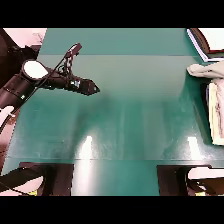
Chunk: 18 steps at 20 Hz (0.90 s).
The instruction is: Fold the shirts.
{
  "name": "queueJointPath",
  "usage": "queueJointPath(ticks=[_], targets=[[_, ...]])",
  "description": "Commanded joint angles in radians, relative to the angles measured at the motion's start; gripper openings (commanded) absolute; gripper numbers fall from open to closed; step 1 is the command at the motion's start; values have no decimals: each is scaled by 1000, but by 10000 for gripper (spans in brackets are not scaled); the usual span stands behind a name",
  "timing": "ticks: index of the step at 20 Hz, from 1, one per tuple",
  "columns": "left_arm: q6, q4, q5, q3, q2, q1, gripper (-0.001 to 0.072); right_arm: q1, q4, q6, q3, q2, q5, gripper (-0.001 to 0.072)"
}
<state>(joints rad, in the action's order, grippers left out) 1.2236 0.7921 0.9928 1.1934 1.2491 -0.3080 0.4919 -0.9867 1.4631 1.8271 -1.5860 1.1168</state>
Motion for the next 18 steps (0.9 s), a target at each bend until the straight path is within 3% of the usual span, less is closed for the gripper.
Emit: queueJointPath(ticks=[1,5,15,18], targets=[[0,2,-24,1,0,-14,32,46,59,-17,114,0,42,17],[0,8,-13,1,0,-14,32,101,42,-17,229,34,195,17],[0,8,21,1,0,-14,32,336,27,-40,-174,388,212,18],[-1,8,24,1,0,-14,32,358,-163,-40,-309,473,259,19]])
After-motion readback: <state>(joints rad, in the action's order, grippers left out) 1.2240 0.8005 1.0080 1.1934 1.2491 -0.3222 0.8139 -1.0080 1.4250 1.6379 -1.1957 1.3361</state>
